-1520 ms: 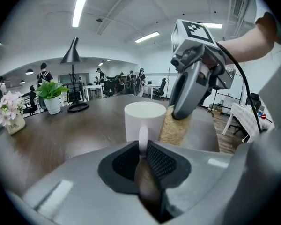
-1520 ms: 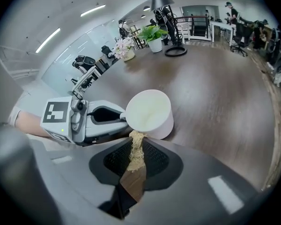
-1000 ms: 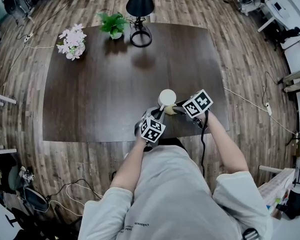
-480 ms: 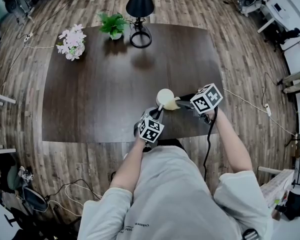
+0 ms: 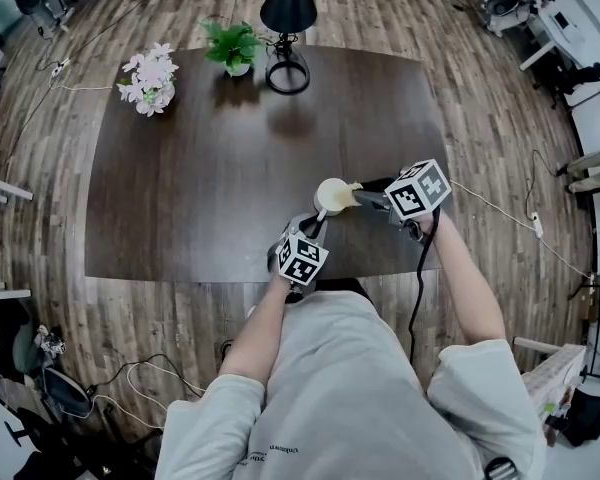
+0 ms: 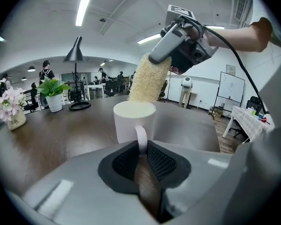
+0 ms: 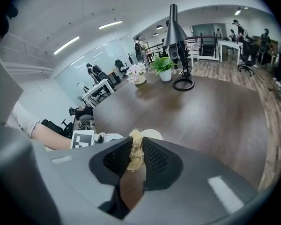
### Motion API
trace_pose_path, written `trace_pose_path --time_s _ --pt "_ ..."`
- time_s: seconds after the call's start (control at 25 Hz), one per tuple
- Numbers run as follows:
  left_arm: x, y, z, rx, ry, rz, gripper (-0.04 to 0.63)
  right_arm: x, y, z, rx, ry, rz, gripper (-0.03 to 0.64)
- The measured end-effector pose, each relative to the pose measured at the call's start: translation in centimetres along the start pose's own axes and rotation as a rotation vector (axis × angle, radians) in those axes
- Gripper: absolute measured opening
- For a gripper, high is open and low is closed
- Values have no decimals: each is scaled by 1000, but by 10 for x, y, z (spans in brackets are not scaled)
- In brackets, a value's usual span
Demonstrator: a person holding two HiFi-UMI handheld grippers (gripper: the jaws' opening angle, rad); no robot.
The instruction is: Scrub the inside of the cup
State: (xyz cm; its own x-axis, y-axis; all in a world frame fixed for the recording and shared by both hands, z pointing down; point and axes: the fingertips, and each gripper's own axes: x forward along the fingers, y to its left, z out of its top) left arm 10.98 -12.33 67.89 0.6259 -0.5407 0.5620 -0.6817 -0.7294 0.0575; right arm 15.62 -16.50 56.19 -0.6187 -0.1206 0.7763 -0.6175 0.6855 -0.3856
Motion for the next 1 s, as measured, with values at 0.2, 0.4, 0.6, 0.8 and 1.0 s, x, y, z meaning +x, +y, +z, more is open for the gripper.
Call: trace_pose_path --time_s 0.2,0.4,0.6,0.8,1.0 --pt "-3 -2 0 9 -8 -10 49 15 2 0 -29 41 0 89" --pt "-7 -4 0 23 -19 -32 51 34 4 -8 -100 147 -20 89" --pt "-8 -2 -1 28 -14 -45 52 53 10 -20 -150 248 -1 87" --pt "-7 -6 0 23 1 -82 55 71 10 -26 -159 310 2 87" --pt "-4 -9 2 36 10 -77 55 83 11 -30 -145 340 8 87"
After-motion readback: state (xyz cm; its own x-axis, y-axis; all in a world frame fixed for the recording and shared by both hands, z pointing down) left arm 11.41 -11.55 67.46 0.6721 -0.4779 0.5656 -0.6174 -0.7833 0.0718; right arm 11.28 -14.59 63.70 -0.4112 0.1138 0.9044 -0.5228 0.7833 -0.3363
